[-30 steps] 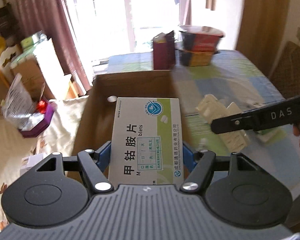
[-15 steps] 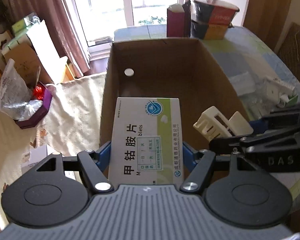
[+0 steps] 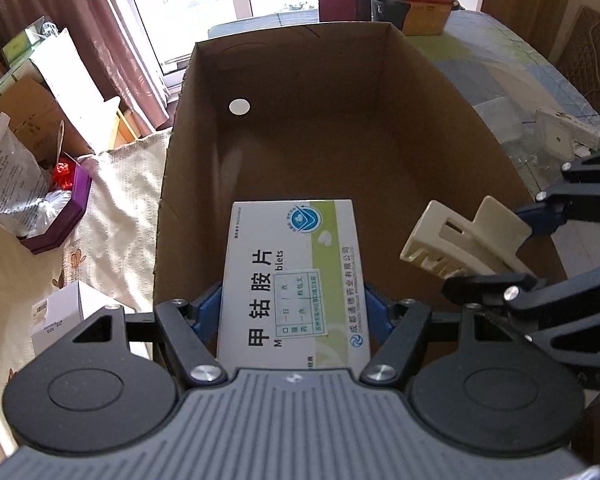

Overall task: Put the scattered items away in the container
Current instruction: 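Carry the medicine box with the left tool and the hair clip with the right tool into the cardboard box, then open both tools to release the box and clip inside the cardboard box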

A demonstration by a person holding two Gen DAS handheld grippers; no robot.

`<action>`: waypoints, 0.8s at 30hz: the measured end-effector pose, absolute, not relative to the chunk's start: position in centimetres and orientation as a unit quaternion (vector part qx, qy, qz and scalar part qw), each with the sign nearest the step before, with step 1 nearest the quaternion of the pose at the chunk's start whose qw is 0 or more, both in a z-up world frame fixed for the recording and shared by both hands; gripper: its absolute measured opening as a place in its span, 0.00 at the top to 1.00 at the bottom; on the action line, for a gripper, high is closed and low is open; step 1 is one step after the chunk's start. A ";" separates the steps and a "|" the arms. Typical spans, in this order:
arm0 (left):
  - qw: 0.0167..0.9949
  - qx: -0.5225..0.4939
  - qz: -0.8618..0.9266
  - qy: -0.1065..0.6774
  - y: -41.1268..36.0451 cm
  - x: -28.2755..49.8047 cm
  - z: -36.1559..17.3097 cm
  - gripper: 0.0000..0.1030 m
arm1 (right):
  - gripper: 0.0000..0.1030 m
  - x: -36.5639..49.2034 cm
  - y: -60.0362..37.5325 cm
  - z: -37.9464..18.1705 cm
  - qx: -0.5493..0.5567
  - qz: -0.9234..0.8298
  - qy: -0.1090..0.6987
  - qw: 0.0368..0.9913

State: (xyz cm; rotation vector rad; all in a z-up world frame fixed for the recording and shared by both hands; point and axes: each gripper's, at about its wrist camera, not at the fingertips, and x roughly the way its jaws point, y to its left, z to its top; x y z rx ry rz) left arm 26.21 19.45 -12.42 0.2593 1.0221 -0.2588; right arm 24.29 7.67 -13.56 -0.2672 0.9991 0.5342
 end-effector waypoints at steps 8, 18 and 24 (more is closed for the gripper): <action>0.851 0.139 -0.122 0.491 19.4 25.9 -12.5 0.30 | 0.57 24.6 7.7 -13.7 -0.146 0.261 0.478 0.826; 0.848 0.151 -0.117 0.494 19.0 25.5 -11.9 0.19 | 0.34 23.7 7.8 -13.2 -0.161 0.284 0.462 0.825; 0.851 0.156 -0.106 0.490 18.9 25.4 -11.2 0.13 | 0.32 23.6 7.4 -12.8 -0.151 0.289 0.460 0.826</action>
